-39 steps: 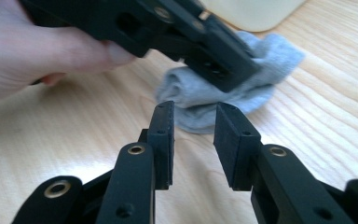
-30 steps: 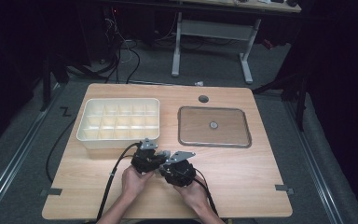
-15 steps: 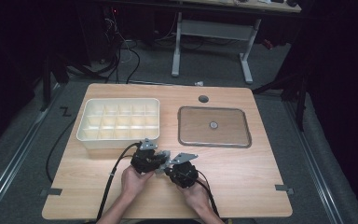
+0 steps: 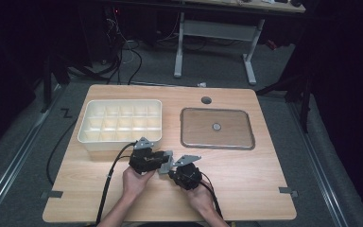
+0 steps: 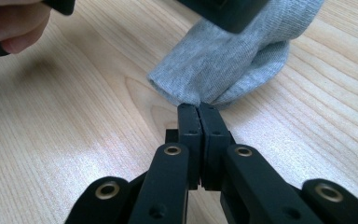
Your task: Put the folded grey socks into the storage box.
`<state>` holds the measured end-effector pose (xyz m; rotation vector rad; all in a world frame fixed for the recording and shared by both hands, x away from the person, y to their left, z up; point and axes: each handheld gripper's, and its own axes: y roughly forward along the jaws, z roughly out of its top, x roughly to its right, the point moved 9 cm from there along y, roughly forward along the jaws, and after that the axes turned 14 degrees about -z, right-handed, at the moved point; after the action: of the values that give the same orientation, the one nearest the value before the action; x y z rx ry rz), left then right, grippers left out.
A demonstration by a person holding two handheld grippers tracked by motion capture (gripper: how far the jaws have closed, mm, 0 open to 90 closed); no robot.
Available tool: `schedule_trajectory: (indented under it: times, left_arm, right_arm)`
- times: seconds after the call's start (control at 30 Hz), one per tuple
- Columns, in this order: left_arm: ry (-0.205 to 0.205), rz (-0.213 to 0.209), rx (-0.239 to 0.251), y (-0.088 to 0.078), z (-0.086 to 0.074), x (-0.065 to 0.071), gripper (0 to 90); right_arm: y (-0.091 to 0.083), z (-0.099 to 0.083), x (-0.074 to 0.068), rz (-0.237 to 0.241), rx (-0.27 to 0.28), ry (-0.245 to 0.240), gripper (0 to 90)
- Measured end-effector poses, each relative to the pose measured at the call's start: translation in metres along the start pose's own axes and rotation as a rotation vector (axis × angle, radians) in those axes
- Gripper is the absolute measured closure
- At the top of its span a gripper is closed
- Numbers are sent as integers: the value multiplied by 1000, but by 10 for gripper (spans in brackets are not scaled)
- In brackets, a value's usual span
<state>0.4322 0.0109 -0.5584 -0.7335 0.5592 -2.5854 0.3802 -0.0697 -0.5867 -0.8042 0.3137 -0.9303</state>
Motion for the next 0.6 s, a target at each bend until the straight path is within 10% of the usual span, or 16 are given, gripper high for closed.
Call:
schedule_trajectory:
  times: [0.13,0.37,0.6]
  left_arm:
    - [11,89,-84,5,-10,-12,646]
    - [32,105,-96,6,-12,-12,628]
    - [34,108,-97,6,-12,-11,620]
  right_arm:
    - [0,0,0,-2,2,-4,895]
    - [1,-1,-1,-21,-9,-55,880]
    - [-25,19,4,-42,112,-26,800]
